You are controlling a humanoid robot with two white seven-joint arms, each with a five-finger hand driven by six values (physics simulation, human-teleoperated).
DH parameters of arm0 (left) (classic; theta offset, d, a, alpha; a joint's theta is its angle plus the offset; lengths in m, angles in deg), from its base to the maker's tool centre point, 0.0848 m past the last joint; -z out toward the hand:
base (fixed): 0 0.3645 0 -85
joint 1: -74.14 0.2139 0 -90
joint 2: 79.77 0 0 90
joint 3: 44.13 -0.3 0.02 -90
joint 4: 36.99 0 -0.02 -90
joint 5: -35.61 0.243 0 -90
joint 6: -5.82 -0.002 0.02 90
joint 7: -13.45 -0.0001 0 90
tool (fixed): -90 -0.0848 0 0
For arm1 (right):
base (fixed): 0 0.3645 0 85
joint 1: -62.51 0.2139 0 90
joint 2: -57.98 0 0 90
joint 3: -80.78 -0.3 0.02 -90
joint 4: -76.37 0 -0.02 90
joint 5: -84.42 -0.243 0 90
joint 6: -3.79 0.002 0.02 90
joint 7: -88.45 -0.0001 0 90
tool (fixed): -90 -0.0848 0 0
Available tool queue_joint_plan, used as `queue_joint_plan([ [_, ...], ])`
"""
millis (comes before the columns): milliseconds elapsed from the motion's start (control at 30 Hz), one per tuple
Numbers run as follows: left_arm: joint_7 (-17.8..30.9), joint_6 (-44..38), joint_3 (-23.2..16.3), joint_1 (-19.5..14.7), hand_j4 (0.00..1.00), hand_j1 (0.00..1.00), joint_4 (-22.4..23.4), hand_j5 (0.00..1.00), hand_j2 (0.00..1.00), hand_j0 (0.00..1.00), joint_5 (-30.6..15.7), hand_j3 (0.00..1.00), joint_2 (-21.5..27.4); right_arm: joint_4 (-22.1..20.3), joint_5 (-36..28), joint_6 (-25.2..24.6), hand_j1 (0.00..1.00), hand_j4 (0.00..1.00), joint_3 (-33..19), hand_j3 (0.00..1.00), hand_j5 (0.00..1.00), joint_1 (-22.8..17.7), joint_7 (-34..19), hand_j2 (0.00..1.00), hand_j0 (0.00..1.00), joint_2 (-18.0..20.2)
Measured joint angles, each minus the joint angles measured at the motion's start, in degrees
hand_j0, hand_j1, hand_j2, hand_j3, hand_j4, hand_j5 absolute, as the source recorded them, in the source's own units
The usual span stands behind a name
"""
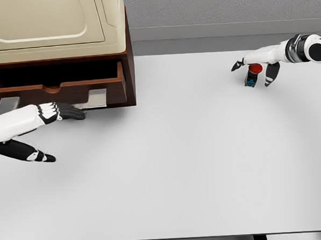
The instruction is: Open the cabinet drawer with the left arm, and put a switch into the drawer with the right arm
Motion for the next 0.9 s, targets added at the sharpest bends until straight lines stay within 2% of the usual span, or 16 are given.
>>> queue_joint_plan([
  [167,-0.01,-0.03,5.32,1.06,0.99,0.99,0.48,0.99,0.99,0.99,2.77,0.99,-1.26,0.25,-0.01,0.0,0.93,0.93,0.04,0.93,0.93,0.0,0.0,0.93,0.93,0.0],
  [267,-0.01,-0.02,6.96,1.58,0.99,0.99,0.55,0.99,0.99,0.99,4.07,0.99,-2.16,0.29,-0.01,0.0,0.87,0.87,0.03,0.87,0.87,0.0,0.0,0.87,0.87,-0.05],
  [333,-0.01,-0.02,7.87,1.59,0.99,0.99,0.57,0.99,0.99,0.99,4.46,0.99,-3.13,0.3,-0.02,0.0,0.87,0.87,0.0,0.87,0.87,0.0,0.0,0.87,0.87,-0.06],
  [567,-0.01,-0.02,9.34,2.47,0.99,0.99,0.57,0.99,0.99,0.99,4.81,0.99,-4.2,0.31,-0.01,0.0,0.87,0.87,-0.08,0.87,0.87,0.09,0.0,0.87,0.87,-0.08],
  [800,-0.01,-0.02,10.06,3.34,0.99,0.99,0.43,0.99,0.99,0.99,4.82,0.99,-4.93,0.31,-0.01,0.0,0.76,0.76,-0.1,0.76,0.76,0.09,0.0,0.76,0.76,-0.08],
  [900,-0.01,-0.02,10.5,3.34,0.99,0.99,0.18,0.99,0.99,0.99,4.81,0.99,-5.2,0.31,-0.01,0.0,0.74,0.74,-0.15,0.74,0.74,0.09,0.0,0.74,0.74,-0.08],
])
